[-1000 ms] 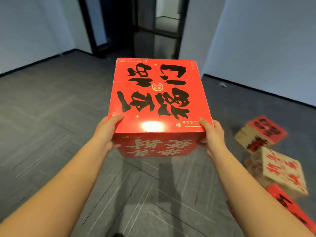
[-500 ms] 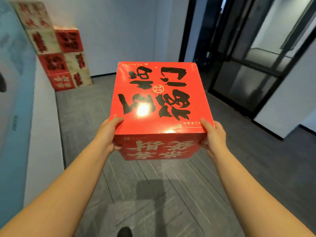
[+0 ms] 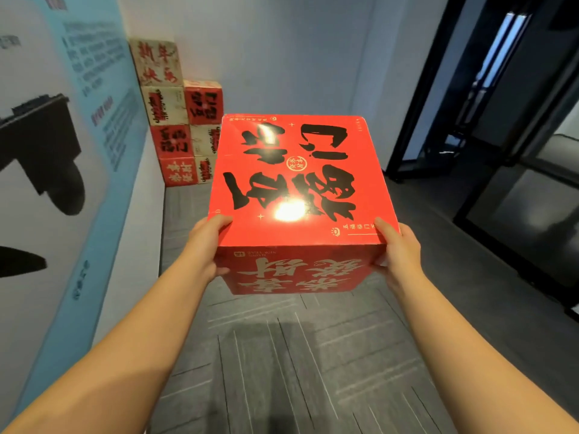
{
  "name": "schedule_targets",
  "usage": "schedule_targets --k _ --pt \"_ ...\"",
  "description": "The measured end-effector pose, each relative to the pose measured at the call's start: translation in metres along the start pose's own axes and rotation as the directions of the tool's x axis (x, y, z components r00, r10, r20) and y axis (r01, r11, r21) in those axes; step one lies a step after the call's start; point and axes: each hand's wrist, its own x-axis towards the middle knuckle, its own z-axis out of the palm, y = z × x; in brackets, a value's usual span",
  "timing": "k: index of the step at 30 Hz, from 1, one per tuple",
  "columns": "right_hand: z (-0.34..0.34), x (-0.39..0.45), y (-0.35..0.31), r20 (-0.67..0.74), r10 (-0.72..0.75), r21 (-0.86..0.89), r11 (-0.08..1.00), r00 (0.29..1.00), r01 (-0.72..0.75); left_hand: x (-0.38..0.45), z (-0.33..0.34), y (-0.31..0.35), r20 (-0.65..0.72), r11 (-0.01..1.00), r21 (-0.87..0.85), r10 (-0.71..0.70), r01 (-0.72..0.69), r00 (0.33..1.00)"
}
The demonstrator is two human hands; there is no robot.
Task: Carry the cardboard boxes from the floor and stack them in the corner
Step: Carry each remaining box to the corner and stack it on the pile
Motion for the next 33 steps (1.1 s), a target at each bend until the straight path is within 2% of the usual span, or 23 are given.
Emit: schedule_targets --k 9,20,26,33 --pt "0.107 0.159 -0.001 0.171 0.008 0.022 1.0 0.985 -0.012 0.137 0.036 0.052 -0.124 0.997 -0.058 0.037 -0.045 0.992" --pt "0.244 0.378 -0.042 0.319 -0.017 0.065 0.998 0.948 -0.004 0.321 0.106 0.156 -0.269 0.986 -0.075 0.125 -0.15 0.955" --pt "0.323 0.466 -0.035 0.391 -0.003 0.018 1.0 0.921 -0.004 0.421 0.117 0.193 -0.297 0.986 -0.064 0.128 -0.153 0.946" --pt "0.45 0.576 -0.042 0.392 -0.002 0.032 0.999 0.92 -0.012 0.572 0.119 0.267 -0.288 0.988 -0.098 0.09 -0.123 0.953"
